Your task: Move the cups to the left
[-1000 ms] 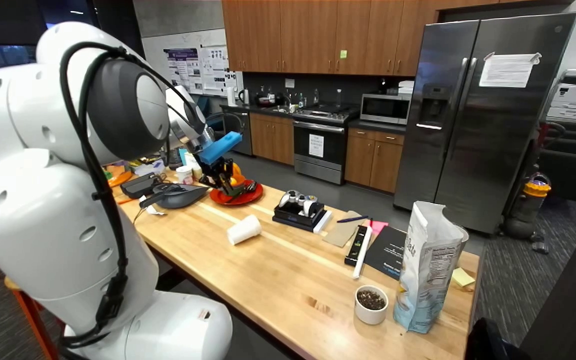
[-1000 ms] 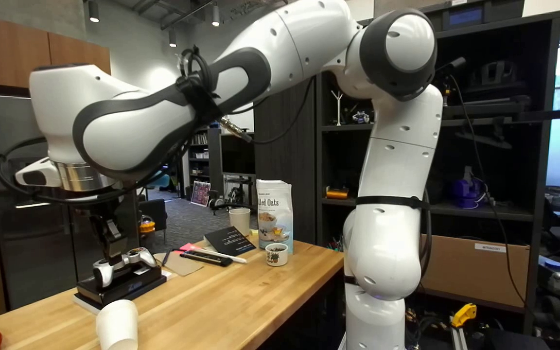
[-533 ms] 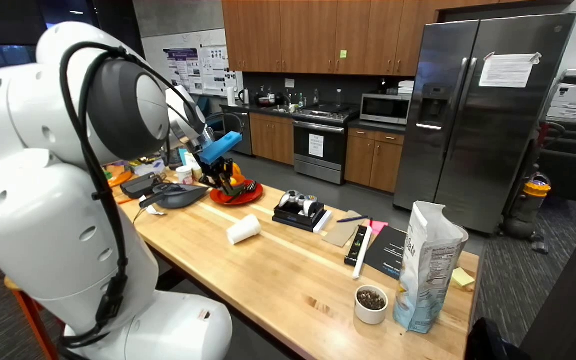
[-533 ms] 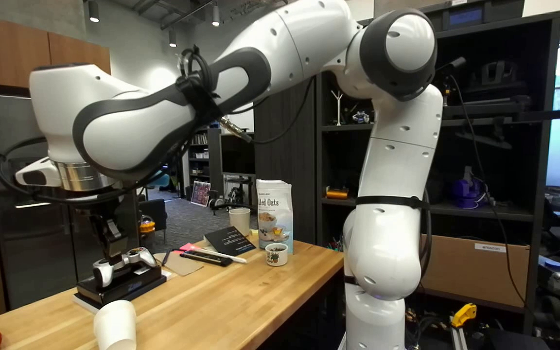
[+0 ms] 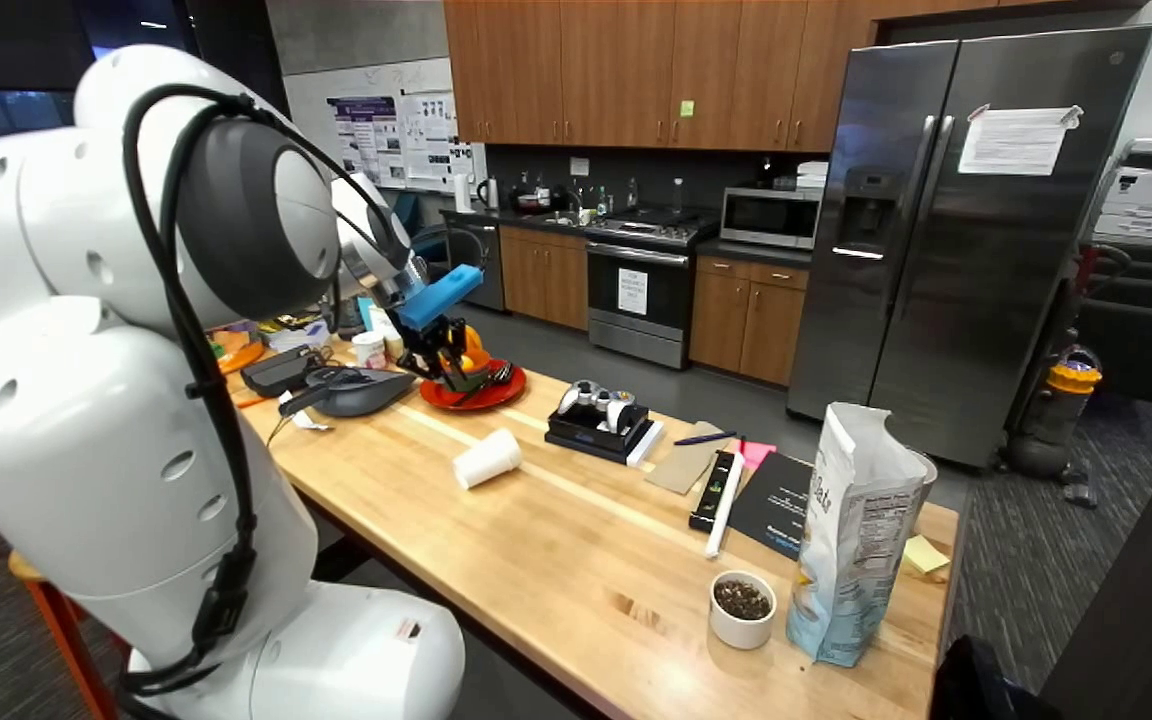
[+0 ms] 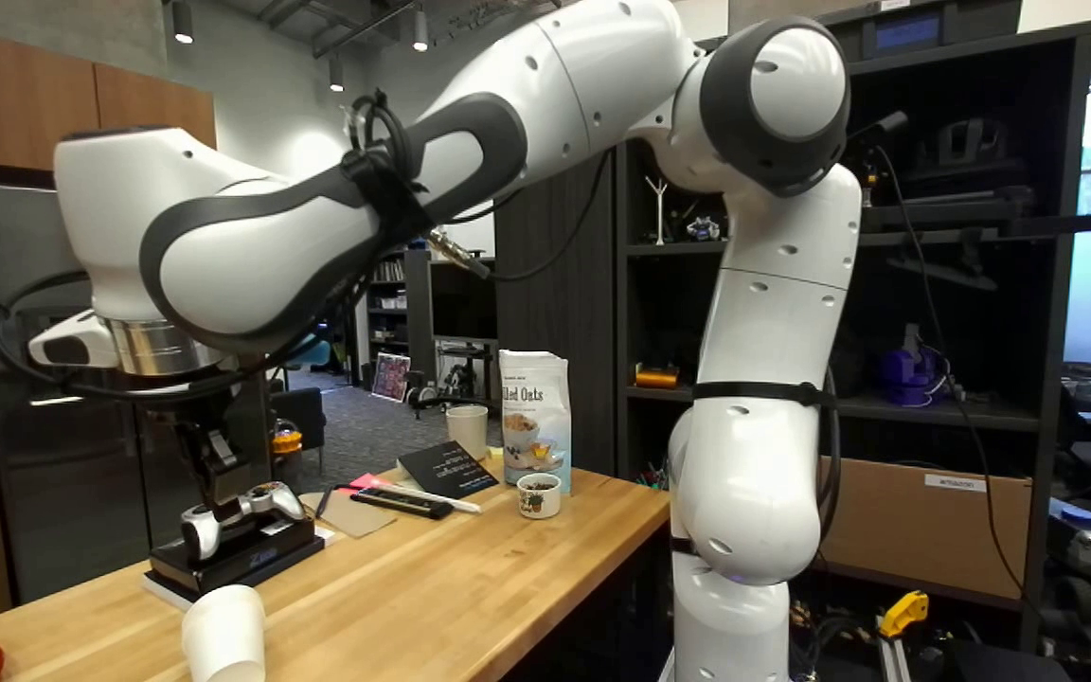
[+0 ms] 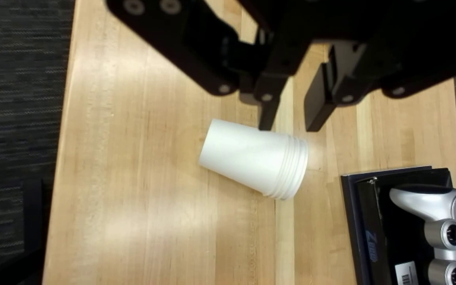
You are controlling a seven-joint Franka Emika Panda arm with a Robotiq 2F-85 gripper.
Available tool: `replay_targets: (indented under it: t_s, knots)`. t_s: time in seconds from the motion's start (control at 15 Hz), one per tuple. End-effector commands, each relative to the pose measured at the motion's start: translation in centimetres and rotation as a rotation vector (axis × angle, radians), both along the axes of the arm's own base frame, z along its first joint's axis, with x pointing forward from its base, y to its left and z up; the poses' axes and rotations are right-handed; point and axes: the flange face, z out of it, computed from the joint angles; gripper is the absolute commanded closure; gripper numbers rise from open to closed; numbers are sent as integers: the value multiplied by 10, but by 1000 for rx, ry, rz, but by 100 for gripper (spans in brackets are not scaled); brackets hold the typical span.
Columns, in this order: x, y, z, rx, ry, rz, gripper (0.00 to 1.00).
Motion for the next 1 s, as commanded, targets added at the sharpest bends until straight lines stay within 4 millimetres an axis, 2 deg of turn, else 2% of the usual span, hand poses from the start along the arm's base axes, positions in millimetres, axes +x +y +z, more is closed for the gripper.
replay_targets:
  t_s: [0.0,0.07,0.13,0.33,0.6,0.93]
  knots:
    - [0,1,0,-1,3,-1,68]
    - [1,1,-1,-2,4,-1,60]
    - [1,1,-2,-2,5,-1,30]
    - [0,-1,-4,-3,8,-9,24]
    - [3,-9,-13,14,21,-21,1]
    - [20,-28,-36,93,38,-26,0]
